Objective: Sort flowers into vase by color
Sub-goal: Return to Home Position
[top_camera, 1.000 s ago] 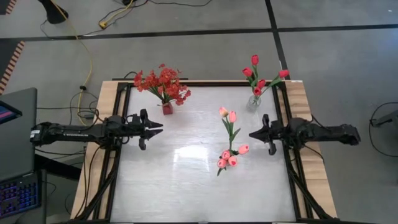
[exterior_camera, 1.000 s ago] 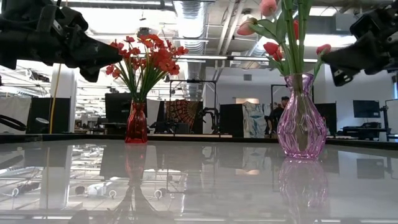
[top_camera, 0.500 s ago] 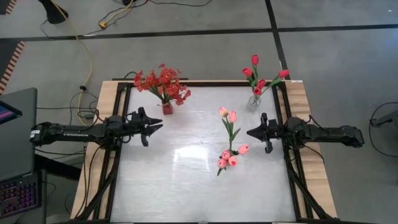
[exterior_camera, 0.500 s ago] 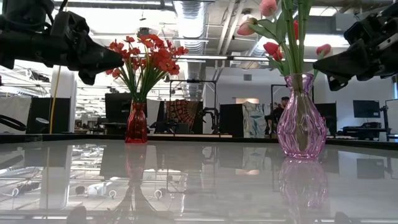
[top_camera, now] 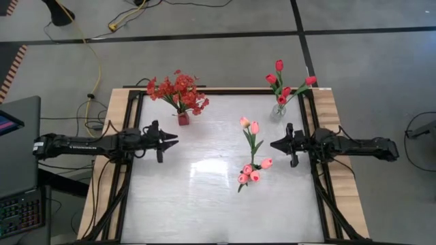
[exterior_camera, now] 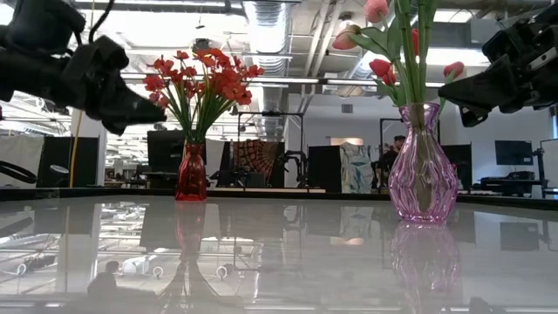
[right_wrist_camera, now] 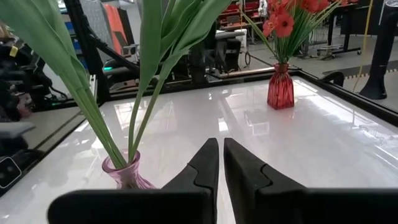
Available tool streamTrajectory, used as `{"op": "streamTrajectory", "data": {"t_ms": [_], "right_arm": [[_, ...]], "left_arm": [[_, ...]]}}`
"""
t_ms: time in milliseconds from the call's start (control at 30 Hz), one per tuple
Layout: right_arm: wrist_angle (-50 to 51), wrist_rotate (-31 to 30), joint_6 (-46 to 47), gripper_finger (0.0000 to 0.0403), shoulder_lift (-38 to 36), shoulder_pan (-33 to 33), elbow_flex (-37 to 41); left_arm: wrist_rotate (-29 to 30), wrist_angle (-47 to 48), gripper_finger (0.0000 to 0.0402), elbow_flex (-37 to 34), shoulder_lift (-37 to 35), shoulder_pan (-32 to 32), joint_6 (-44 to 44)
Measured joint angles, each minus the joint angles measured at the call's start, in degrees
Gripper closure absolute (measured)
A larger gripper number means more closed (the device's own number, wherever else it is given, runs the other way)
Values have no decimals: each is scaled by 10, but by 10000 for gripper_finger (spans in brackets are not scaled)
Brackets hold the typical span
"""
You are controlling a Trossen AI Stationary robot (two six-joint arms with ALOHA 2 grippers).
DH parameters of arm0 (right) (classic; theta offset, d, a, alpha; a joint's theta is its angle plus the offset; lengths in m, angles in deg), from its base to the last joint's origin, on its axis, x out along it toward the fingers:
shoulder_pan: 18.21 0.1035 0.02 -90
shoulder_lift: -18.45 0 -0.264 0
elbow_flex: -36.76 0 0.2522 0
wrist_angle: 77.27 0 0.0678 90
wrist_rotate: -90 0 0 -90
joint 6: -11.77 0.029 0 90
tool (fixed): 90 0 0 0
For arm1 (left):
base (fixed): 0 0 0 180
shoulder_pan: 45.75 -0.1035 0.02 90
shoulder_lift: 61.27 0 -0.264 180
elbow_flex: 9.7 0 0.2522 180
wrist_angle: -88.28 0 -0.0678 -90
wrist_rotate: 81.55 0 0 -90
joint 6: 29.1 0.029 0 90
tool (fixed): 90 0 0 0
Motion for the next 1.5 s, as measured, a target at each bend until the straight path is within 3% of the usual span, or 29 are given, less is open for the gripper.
{"op": "streamTrajectory", "data": {"t_ms": [433, 500, 700, 1033, 1500], "right_arm": [[0, 0, 0, 348, 0, 0, 0], [-1, -1, 0, 348, 0, 0, 0], [-4, -1, 0, 348, 0, 0, 0], [-5, -1, 0, 348, 0, 0, 0], [-6, -1, 0, 348, 0, 0, 0]], "left_arm": [[6, 180, 304, 2, -7, 15, 12], [8, 177, 304, 2, -21, 16, 73], [-18, 137, 304, 3, -113, 15, 110], [-19, 178, 304, 1, -209, 14, 107], [2, 181, 304, 4, -264, 14, 114]]}}
